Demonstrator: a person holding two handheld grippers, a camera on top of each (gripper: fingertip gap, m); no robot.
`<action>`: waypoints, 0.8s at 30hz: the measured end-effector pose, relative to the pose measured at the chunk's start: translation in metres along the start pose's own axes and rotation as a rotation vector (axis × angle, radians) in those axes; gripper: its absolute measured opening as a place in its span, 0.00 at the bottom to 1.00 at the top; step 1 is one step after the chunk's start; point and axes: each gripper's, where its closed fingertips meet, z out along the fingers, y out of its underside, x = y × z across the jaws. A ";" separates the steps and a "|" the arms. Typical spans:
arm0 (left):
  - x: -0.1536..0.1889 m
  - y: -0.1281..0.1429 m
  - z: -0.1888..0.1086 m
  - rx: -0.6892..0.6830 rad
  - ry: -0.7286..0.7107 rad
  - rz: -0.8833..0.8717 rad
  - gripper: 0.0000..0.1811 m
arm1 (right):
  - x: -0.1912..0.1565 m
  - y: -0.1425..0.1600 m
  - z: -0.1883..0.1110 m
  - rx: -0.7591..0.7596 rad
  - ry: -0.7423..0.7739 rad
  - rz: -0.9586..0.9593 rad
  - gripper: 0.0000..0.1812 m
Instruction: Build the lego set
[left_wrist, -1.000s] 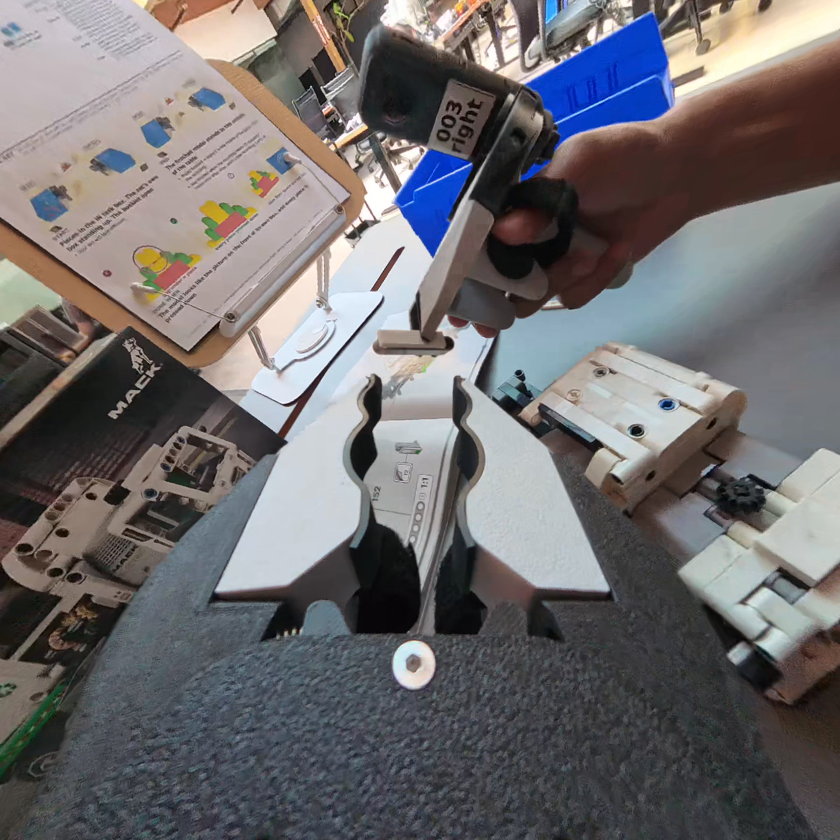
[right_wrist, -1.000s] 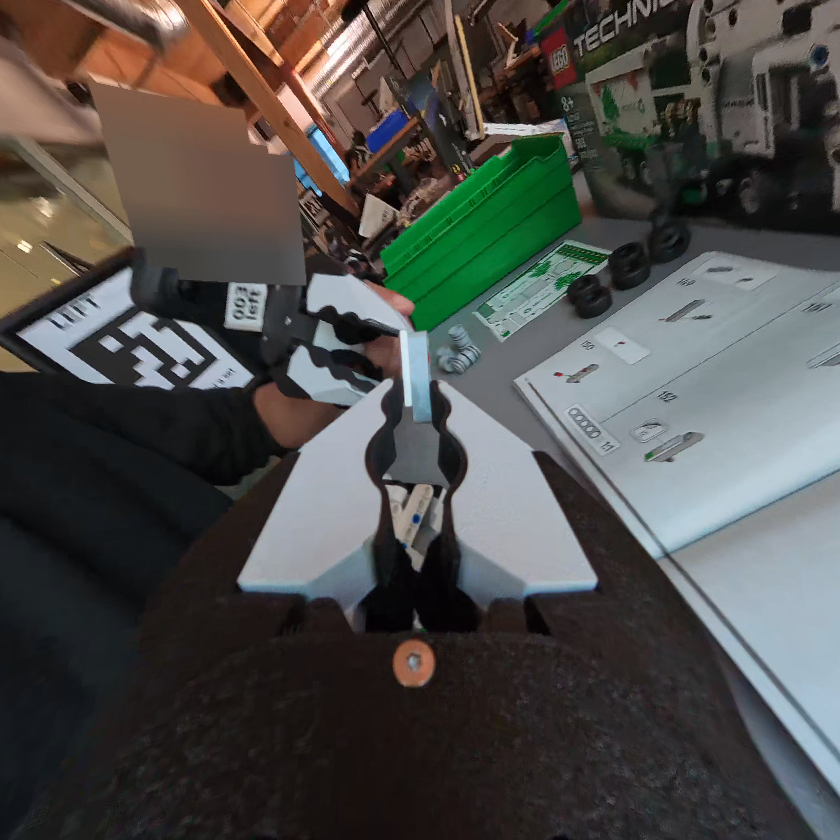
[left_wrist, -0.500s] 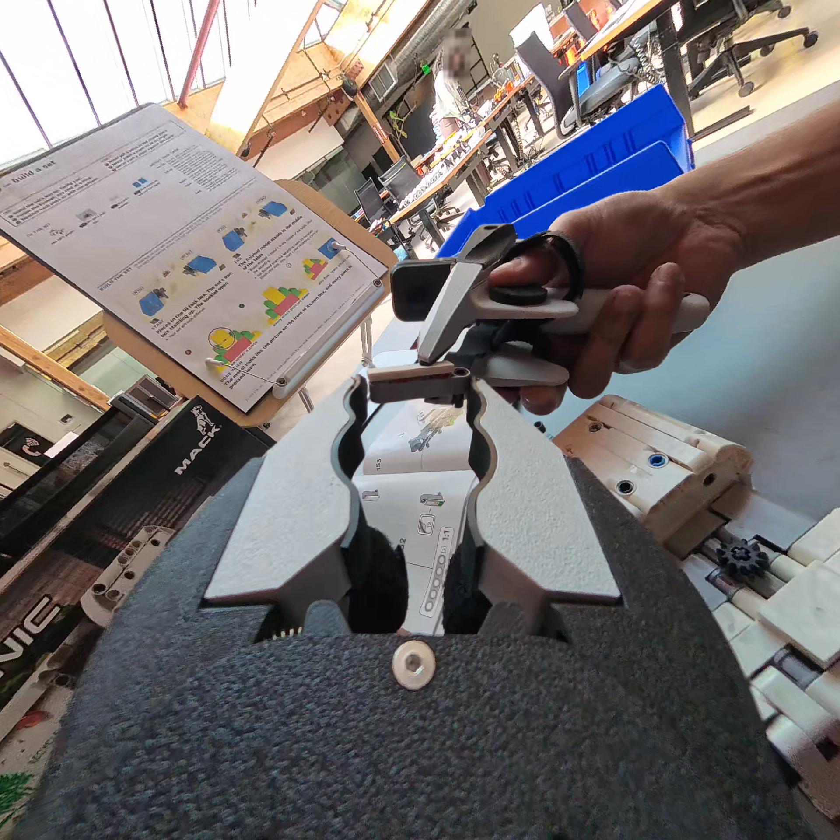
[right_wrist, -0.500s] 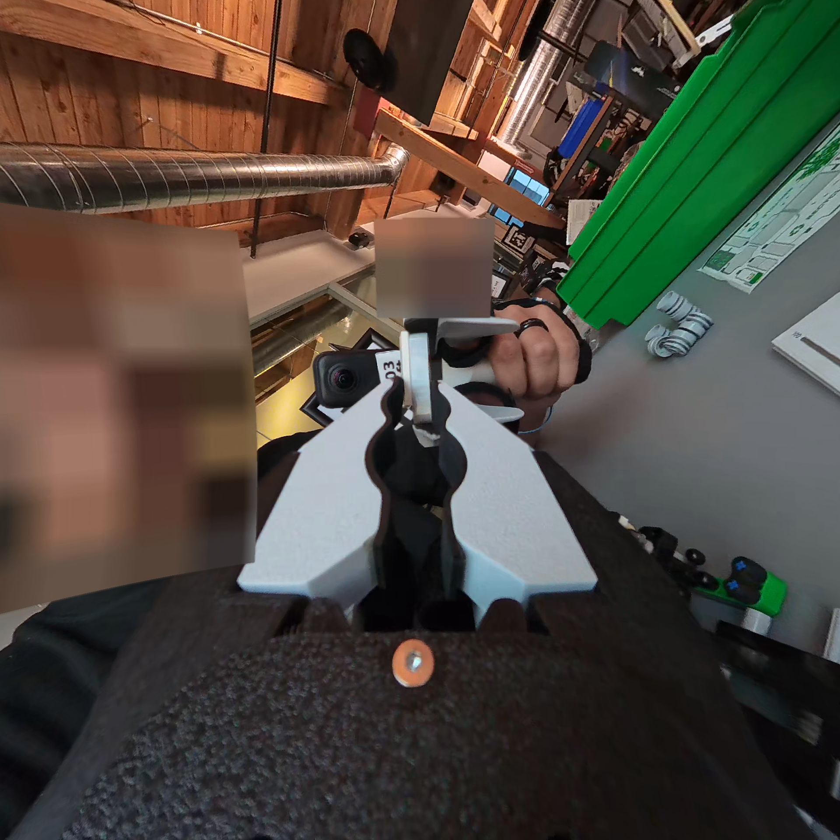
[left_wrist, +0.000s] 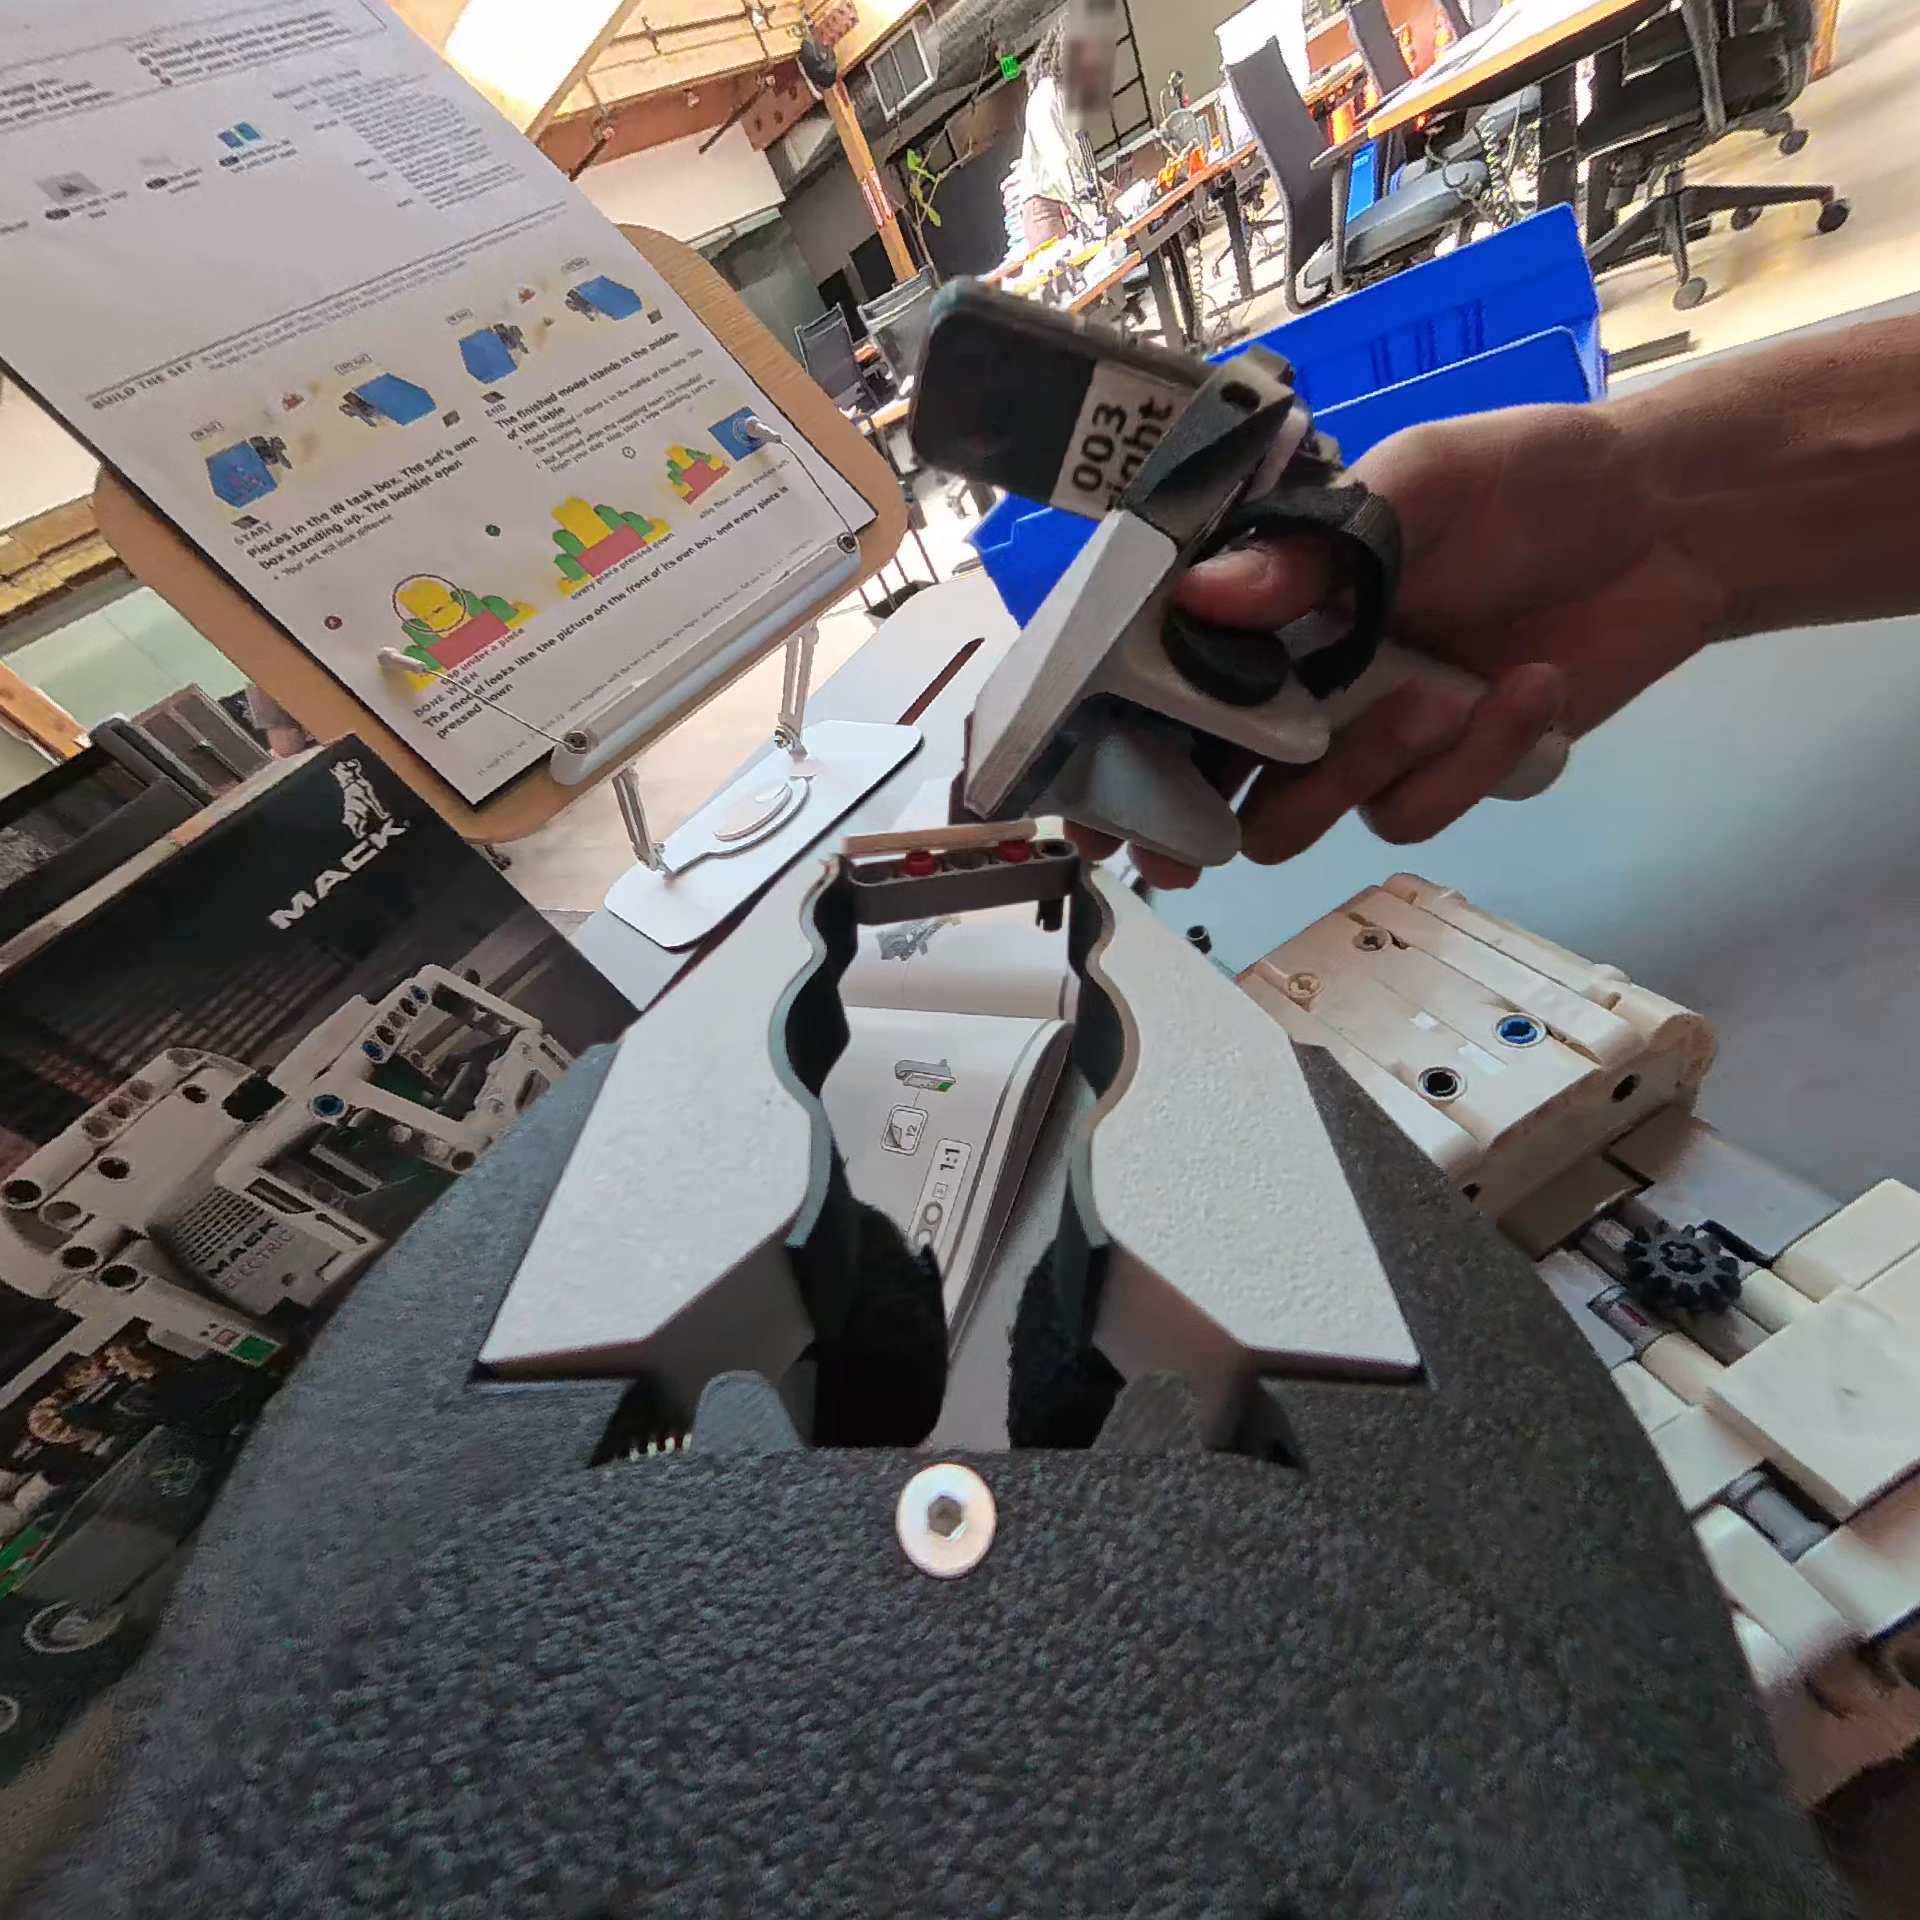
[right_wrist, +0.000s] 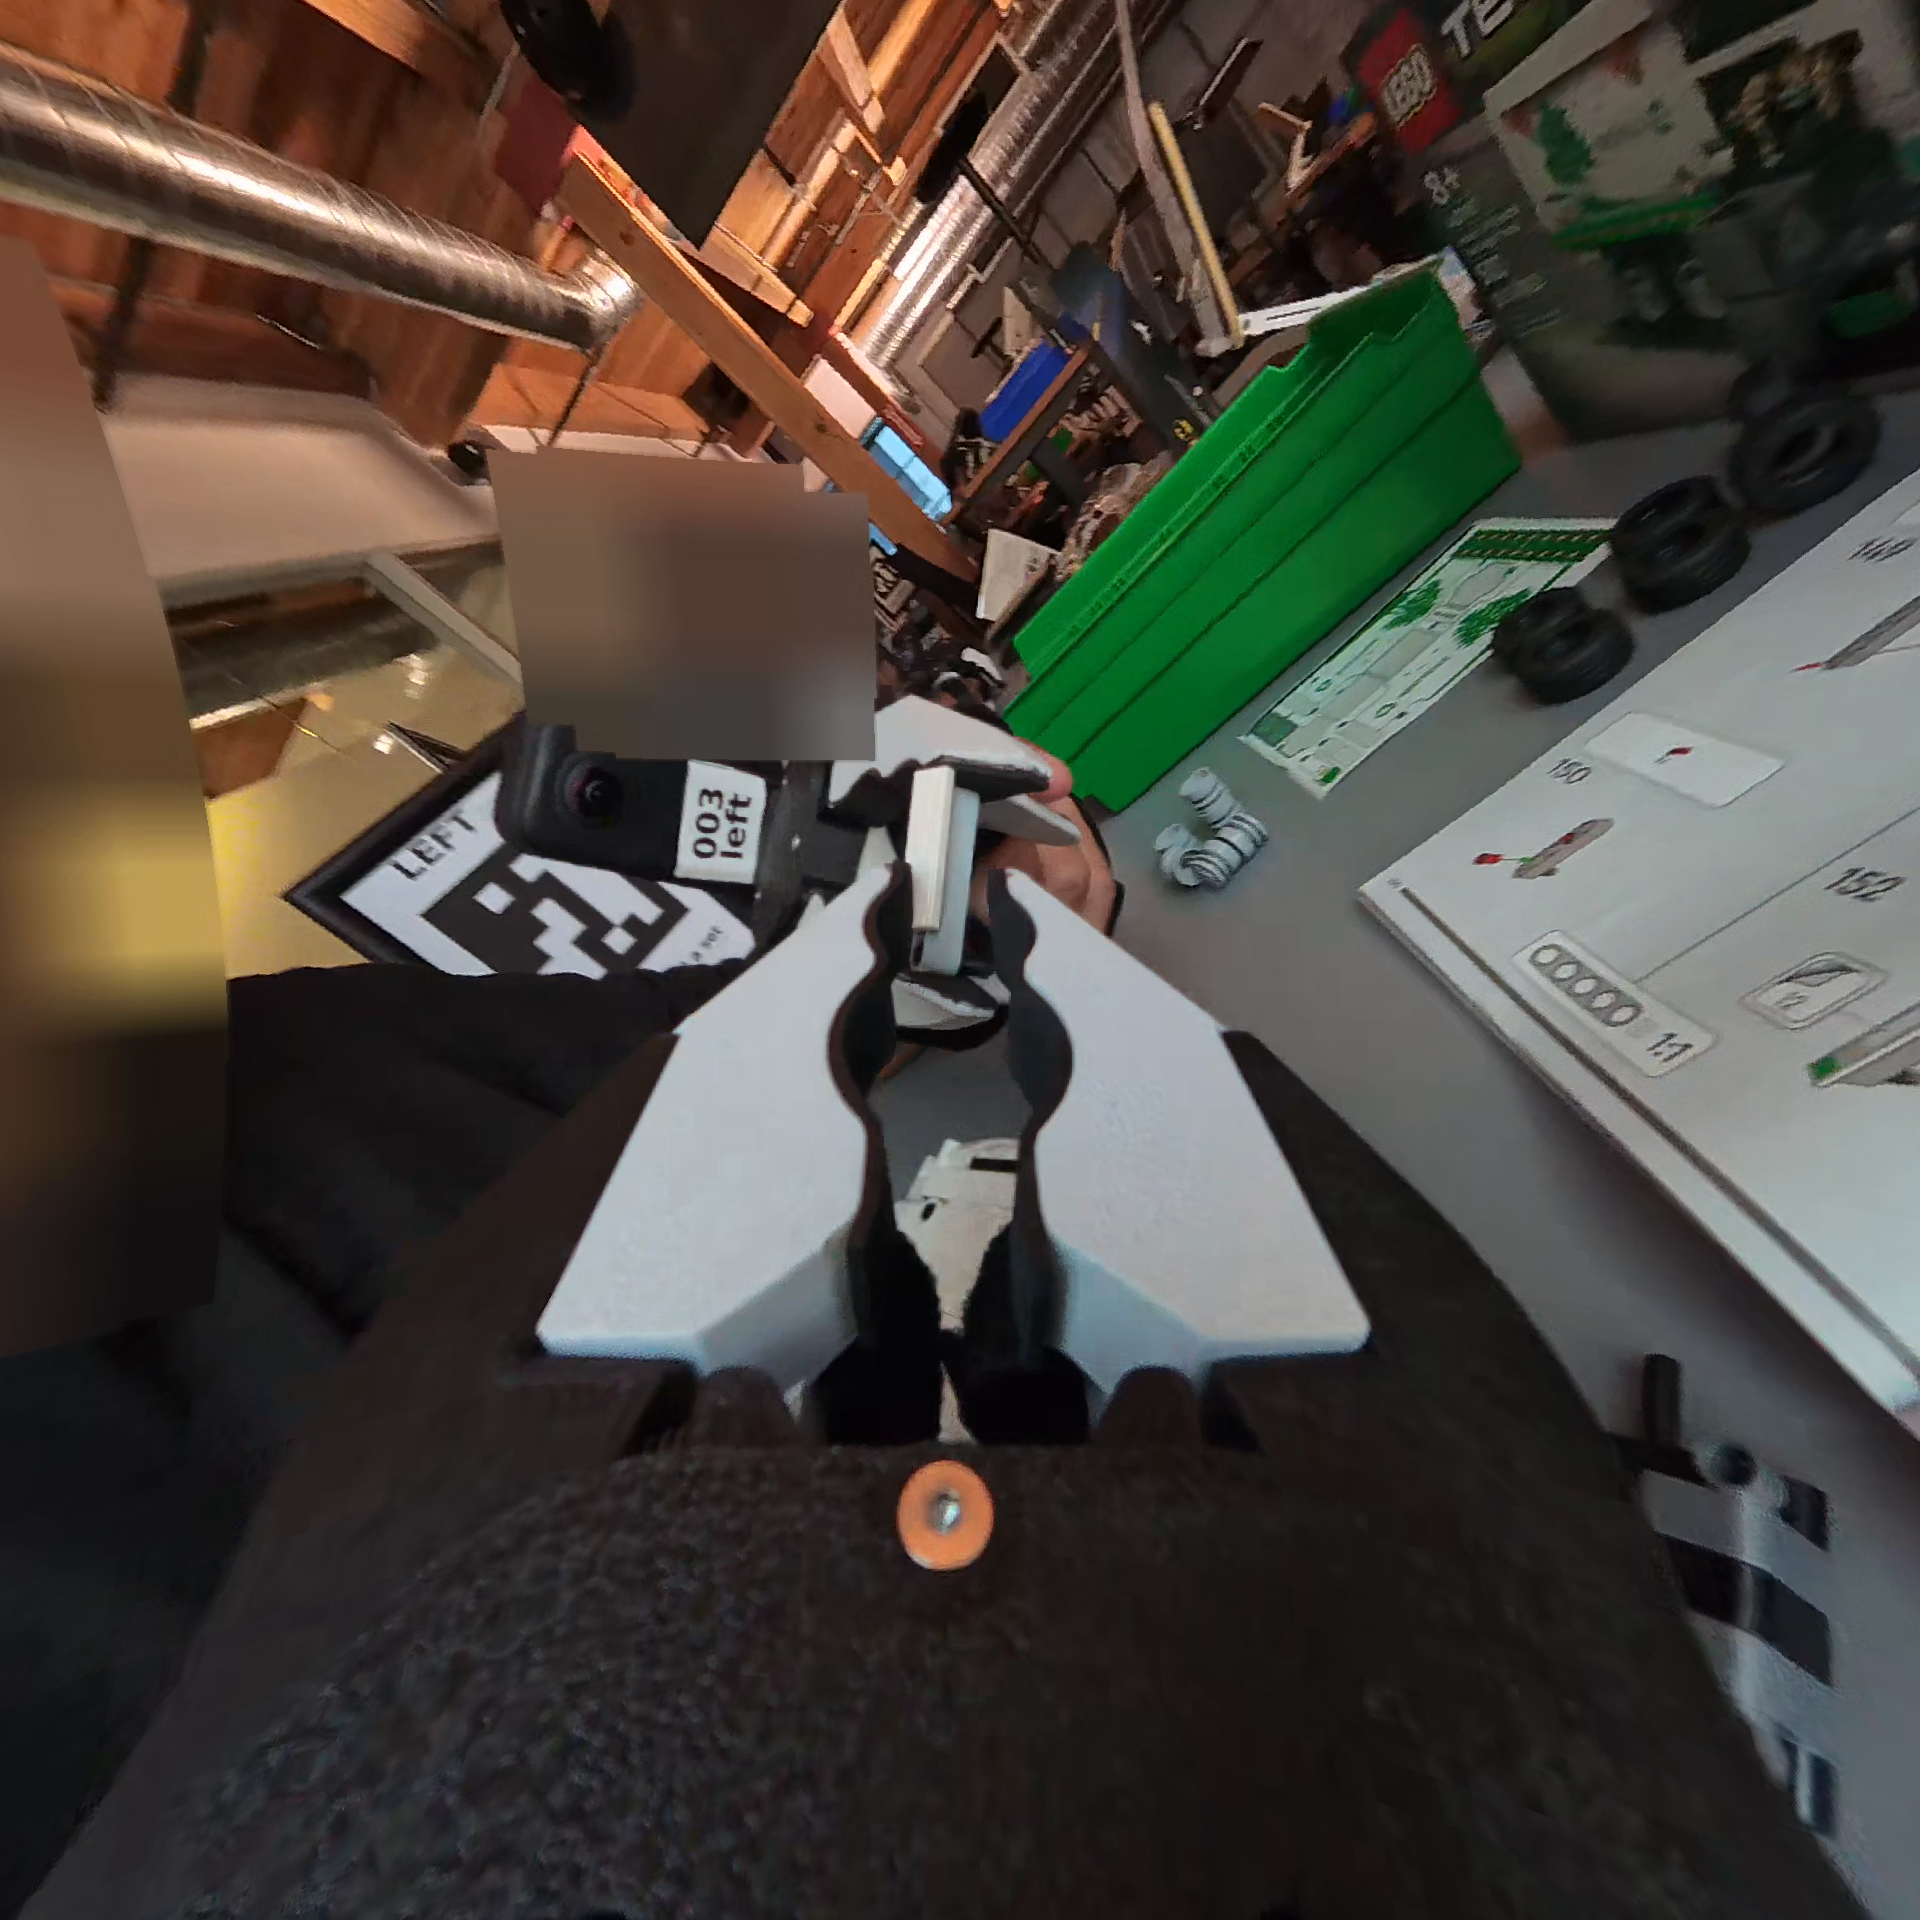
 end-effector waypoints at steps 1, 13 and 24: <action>0.000 0.001 0.000 -0.003 0.007 -0.014 0.22 | 0.002 0.000 -0.001 -0.014 0.036 -0.040 0.07; -0.013 0.026 -0.004 -0.061 -0.031 0.017 0.22 | 0.018 0.004 0.000 -0.066 0.172 -0.101 0.00; -0.068 0.094 -0.031 -0.190 -0.150 -0.213 0.22 | 0.090 0.052 -0.014 -0.845 0.349 -0.698 0.09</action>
